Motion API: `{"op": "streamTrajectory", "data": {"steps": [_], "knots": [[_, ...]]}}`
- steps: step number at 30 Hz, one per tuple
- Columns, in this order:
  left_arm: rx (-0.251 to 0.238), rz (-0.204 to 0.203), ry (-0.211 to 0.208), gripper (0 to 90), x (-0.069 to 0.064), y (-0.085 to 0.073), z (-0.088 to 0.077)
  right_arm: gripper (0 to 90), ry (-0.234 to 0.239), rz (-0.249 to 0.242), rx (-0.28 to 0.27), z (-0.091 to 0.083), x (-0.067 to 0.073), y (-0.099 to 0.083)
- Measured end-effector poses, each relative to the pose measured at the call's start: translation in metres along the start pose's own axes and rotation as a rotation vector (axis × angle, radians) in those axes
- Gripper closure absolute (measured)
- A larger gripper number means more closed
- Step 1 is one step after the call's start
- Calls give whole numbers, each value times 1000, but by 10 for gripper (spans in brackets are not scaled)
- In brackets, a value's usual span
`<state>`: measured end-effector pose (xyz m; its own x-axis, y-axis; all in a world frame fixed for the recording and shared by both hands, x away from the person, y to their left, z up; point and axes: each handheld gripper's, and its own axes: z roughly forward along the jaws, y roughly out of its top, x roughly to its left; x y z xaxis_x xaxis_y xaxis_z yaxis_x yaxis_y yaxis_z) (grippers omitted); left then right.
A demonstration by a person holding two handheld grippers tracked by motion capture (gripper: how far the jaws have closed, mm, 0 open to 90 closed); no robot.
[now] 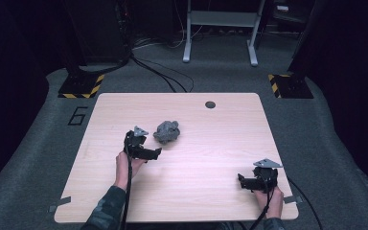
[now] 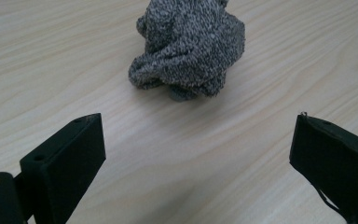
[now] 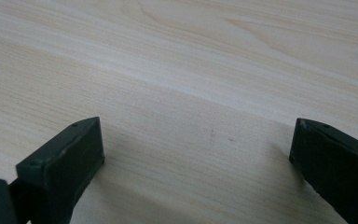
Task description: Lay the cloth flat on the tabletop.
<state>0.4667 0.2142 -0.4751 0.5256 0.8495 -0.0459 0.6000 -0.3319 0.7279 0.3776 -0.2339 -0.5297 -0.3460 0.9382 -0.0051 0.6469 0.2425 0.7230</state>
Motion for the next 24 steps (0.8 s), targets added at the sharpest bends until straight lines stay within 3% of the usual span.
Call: {"op": "streamTrajectory", "data": {"steps": [4, 5, 10, 19, 24], "knots": [[4, 12, -4, 35, 0, 11, 7, 24, 0, -1, -1, 0, 0, 0], [-15, 2, 4, 37, -1, 14, 10, 24, 0, -1, -2, 0, 0, 0], [0, 18, 11, 38, -2, 28, 25, 25, 1, -1, -1, 0, 0, 0], [33, 28, 19, 54, -1, 41, 43, 28, 4, -7, -6, 0, 0, 0], [47, 26, 25, 125, 0, 43, 53, 29, 3, -5, -7, 0, 0, 0]]}}
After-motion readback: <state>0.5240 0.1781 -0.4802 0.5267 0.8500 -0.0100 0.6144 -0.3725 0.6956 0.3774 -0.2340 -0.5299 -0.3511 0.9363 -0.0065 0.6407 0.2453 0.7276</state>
